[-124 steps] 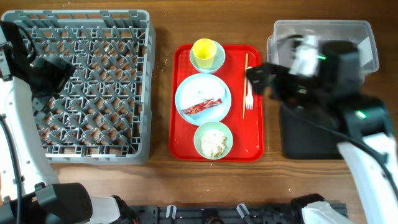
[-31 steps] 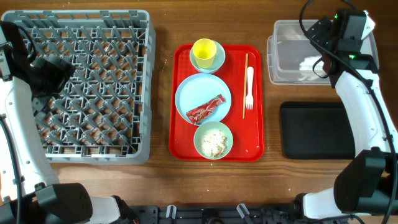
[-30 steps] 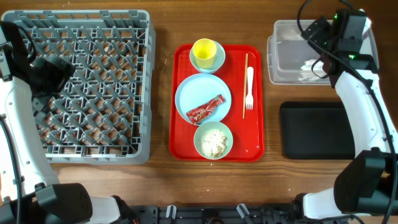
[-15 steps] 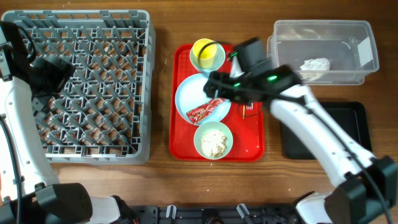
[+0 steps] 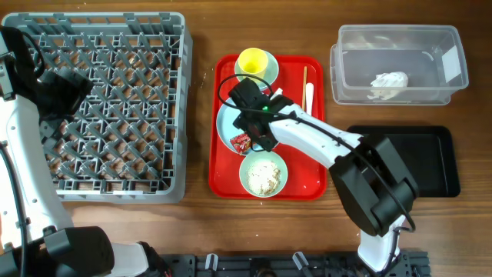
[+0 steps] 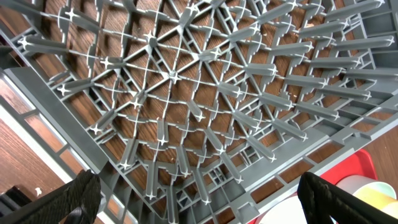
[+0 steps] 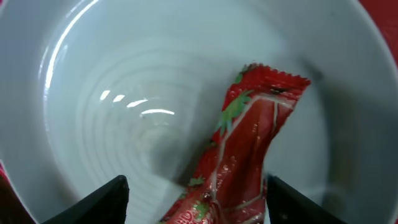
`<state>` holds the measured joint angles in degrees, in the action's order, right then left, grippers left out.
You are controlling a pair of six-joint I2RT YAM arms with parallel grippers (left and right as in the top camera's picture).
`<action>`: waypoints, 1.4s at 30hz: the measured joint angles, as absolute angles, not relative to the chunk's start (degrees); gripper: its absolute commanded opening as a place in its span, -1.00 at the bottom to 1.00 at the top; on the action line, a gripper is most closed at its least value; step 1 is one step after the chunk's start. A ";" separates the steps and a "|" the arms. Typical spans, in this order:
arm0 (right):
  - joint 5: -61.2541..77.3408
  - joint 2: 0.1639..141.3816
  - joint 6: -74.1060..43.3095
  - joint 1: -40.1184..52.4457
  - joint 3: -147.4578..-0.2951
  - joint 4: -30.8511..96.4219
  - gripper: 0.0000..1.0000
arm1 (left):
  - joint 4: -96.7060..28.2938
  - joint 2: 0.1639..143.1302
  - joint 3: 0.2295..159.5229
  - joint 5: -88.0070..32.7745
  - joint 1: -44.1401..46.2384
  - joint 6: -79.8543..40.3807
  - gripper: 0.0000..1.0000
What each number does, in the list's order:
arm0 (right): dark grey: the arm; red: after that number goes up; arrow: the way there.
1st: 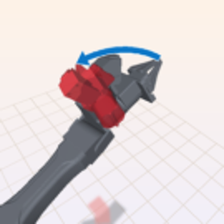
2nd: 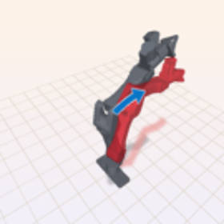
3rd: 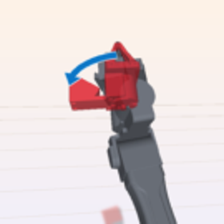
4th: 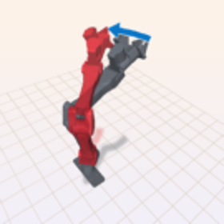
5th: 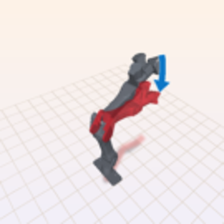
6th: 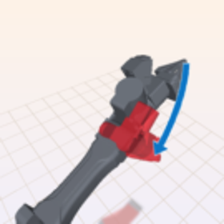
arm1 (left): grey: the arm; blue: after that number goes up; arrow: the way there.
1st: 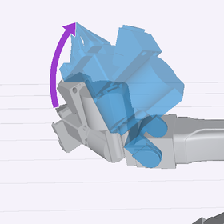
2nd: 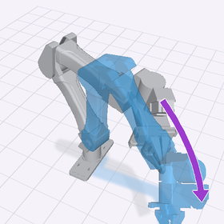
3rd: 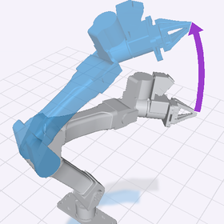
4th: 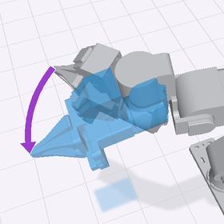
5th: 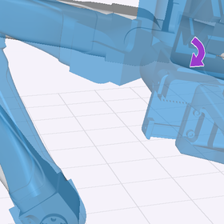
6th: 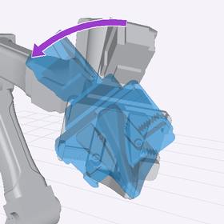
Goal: Sort waste into correct bins and load items into the dishwasher rack
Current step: 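Grasp the red wrapper on the plate with the right gripper, then move the wrapper into the clear bin and open the gripper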
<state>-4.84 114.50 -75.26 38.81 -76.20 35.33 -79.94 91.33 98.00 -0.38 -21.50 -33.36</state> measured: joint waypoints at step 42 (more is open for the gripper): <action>-8.40 91.57 -58.83 10.81 -80.97 33.32 -0.92 | -79.94 91.33 98.00 -0.38 -21.50 -33.36 1.00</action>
<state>-8.40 91.57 -58.83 10.81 -80.97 33.32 -79.94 91.33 98.00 -0.38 -21.50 -33.36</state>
